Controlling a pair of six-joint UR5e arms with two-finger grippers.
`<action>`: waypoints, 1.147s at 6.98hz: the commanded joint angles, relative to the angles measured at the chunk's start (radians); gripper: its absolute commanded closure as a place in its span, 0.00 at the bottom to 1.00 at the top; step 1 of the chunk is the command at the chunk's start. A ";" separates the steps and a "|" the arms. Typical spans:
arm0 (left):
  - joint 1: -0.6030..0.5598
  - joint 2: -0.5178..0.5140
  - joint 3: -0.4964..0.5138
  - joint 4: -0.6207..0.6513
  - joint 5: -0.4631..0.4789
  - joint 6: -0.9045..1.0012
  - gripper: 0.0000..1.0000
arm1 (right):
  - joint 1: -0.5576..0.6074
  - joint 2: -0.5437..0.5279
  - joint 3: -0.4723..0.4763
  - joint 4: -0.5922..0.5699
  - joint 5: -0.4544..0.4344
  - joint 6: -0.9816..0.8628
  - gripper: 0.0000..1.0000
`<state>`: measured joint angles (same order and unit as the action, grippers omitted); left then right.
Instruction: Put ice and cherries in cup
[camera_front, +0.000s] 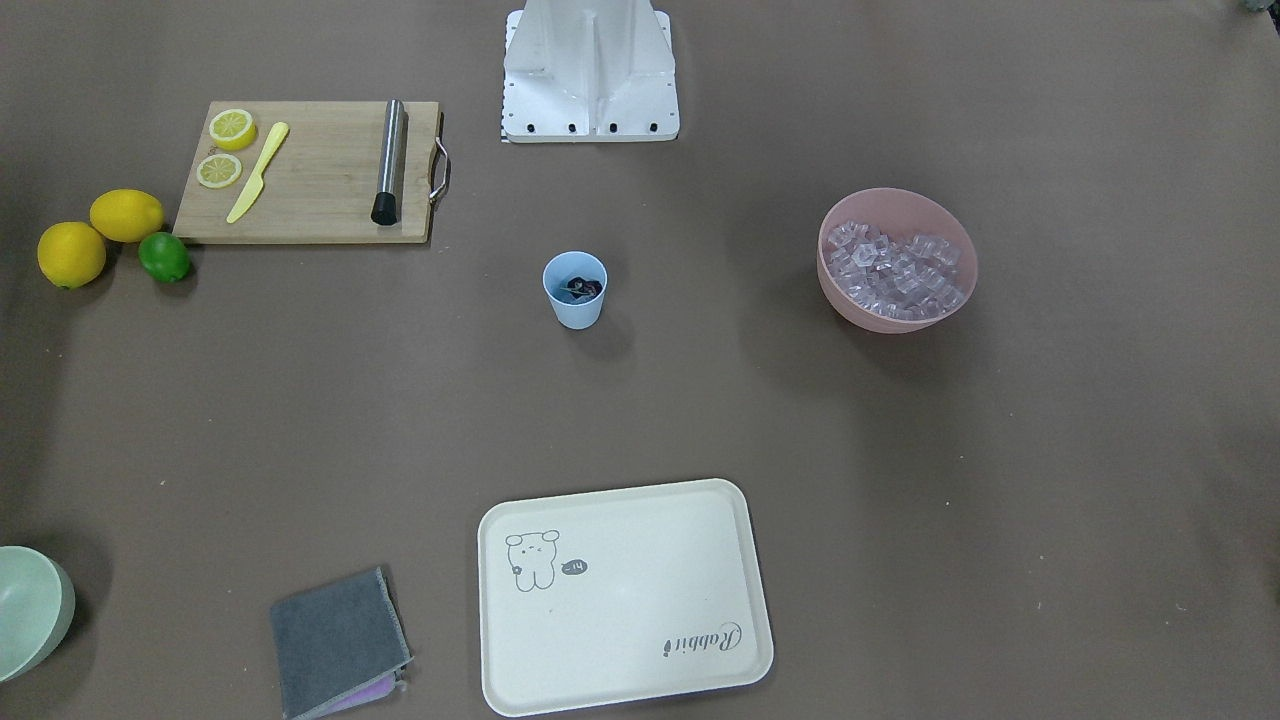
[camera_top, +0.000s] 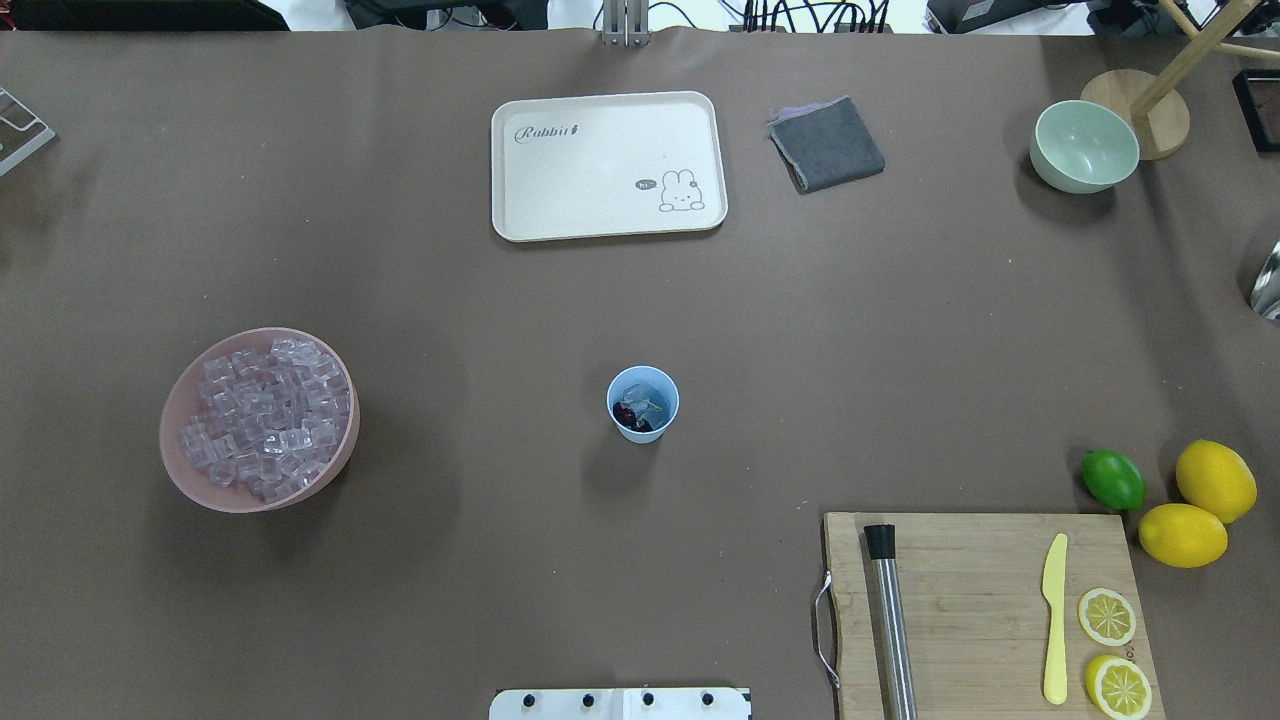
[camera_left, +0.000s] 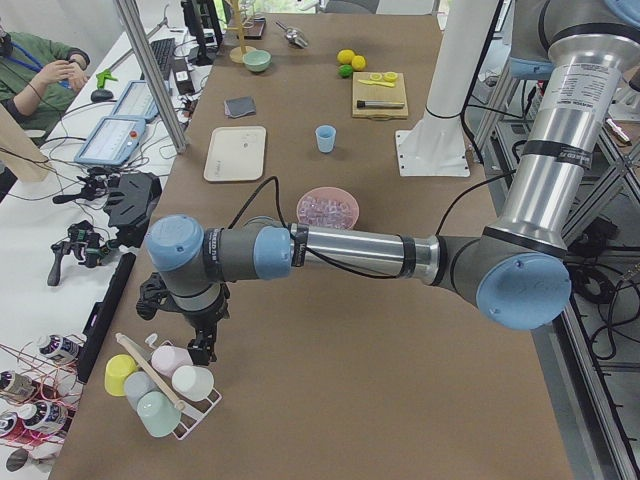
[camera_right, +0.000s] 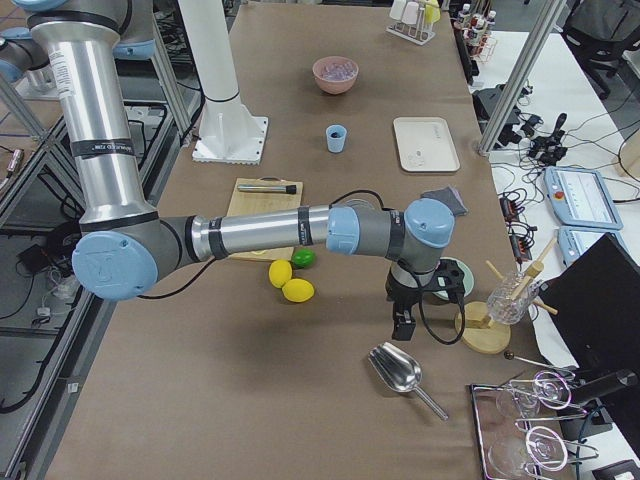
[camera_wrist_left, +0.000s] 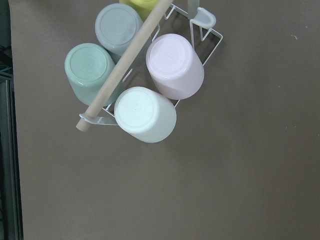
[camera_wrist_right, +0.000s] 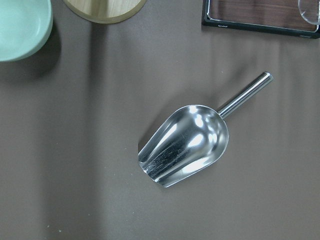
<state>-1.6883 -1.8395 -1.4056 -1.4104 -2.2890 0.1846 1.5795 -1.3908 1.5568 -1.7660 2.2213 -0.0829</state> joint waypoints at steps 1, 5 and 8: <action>-0.004 0.043 -0.004 -0.004 -0.023 0.001 0.02 | -0.003 -0.002 -0.003 -0.001 0.003 0.000 0.00; -0.021 0.172 -0.126 -0.001 -0.049 -0.001 0.02 | -0.003 -0.002 -0.001 -0.001 0.034 0.000 0.00; -0.021 0.203 -0.133 -0.002 -0.049 -0.002 0.02 | -0.003 -0.002 0.002 -0.003 0.038 0.000 0.00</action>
<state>-1.7093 -1.6428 -1.5368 -1.4120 -2.3376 0.1828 1.5769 -1.3928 1.5569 -1.7675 2.2560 -0.0828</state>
